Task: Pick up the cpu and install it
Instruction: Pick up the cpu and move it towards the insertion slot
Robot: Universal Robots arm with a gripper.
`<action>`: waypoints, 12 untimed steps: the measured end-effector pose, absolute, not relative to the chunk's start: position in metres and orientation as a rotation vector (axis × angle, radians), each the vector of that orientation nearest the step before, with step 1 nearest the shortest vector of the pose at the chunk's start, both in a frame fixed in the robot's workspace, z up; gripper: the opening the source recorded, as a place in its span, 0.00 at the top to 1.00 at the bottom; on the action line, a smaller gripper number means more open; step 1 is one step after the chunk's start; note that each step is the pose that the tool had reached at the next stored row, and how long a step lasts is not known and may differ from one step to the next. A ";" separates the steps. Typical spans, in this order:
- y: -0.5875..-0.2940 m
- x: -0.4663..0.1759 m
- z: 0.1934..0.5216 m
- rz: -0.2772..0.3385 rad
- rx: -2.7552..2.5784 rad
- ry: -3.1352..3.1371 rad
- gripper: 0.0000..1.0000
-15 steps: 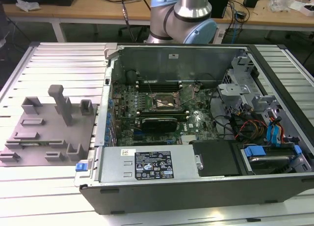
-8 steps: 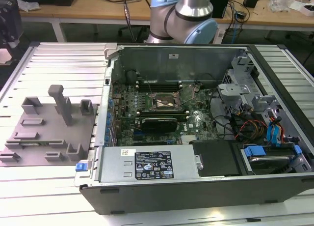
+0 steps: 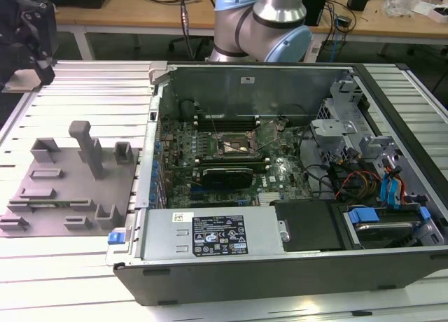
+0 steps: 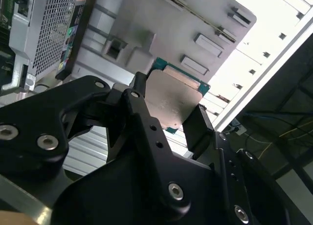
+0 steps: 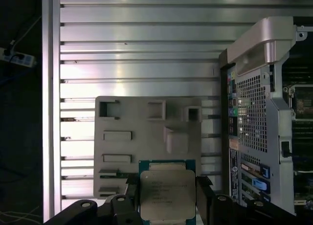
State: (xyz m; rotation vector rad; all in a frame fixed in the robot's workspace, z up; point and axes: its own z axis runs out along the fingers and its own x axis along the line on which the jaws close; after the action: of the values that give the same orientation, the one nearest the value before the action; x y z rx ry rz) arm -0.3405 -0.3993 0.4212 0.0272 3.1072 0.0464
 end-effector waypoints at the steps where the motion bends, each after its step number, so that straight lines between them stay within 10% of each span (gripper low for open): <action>1: -0.399 -0.337 0.421 0.046 0.027 3.107 0.45; 12: -0.399 -0.315 0.421 0.046 0.027 3.107 0.45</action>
State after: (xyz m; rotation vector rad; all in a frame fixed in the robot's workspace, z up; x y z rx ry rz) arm -0.3147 -0.3993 0.4212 0.0272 3.1071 0.0465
